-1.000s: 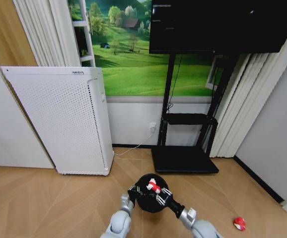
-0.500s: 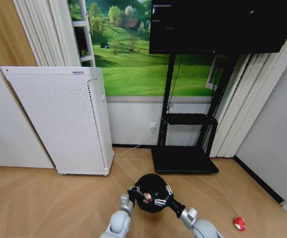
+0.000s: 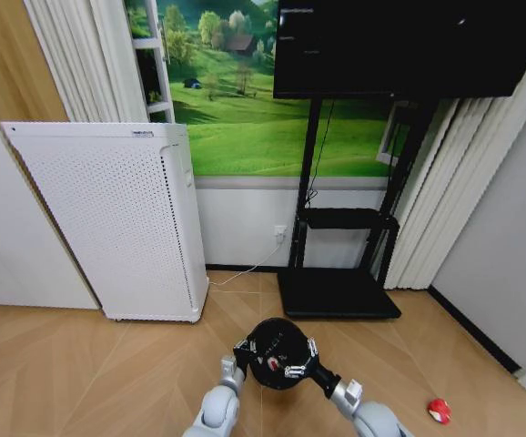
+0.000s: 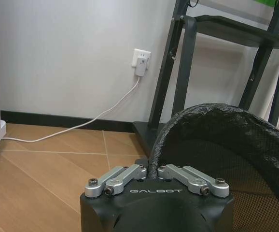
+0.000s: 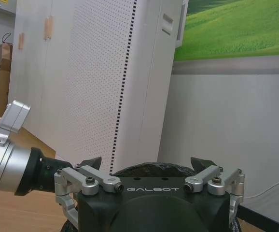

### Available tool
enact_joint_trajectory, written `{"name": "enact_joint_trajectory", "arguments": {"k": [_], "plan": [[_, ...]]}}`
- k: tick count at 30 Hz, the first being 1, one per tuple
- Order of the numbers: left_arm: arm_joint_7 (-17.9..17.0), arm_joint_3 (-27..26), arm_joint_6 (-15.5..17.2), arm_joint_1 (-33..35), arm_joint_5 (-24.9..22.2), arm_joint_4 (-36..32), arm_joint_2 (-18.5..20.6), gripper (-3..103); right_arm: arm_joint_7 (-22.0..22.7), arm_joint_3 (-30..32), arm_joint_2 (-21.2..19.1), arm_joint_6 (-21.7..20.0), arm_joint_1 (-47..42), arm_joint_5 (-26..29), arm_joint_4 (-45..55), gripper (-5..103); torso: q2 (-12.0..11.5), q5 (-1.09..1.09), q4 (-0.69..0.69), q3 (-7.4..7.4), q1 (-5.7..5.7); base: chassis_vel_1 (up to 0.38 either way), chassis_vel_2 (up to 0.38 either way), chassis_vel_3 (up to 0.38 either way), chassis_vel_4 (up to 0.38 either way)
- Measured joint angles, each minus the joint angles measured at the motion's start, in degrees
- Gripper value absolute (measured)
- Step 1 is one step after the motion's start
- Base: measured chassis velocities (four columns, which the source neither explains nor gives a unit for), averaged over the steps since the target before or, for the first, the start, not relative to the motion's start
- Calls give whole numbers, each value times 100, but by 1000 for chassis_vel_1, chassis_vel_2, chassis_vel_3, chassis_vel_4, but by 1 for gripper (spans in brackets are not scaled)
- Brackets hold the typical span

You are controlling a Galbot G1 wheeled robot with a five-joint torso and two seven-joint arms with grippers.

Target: Pick up the trash bin and place the garbage on the floor into it.

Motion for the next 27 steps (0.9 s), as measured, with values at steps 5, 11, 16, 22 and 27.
{"name": "enact_joint_trajectory", "arguments": {"k": [5,11,16,22,27], "plan": [[-2,-24,4,14,-18,-43,34,4,10,38,-1,-5,-7,4,3,100,0,0,0,0,0,0,0,0,0],[-7,-66,19,51,-50,-131,98,4,60,143,-1,-10,-24,20,-22,100,0,0,0,0,0,0,0,0,0],[-16,-115,52,119,-108,-268,186,4,117,368,12,-30,-51,37,-110,100,0,0,0,0,0,0,0,0,0],[-32,-301,88,259,-201,-482,322,4,385,954,170,-137,-156,2,-384,100,1,0,0,0,0,0,0,0,0],[-39,-459,108,373,-253,-638,410,4,480,1312,231,-138,-215,-22,-699,100,0,0,0,0,0,0,0,0,0]]}}
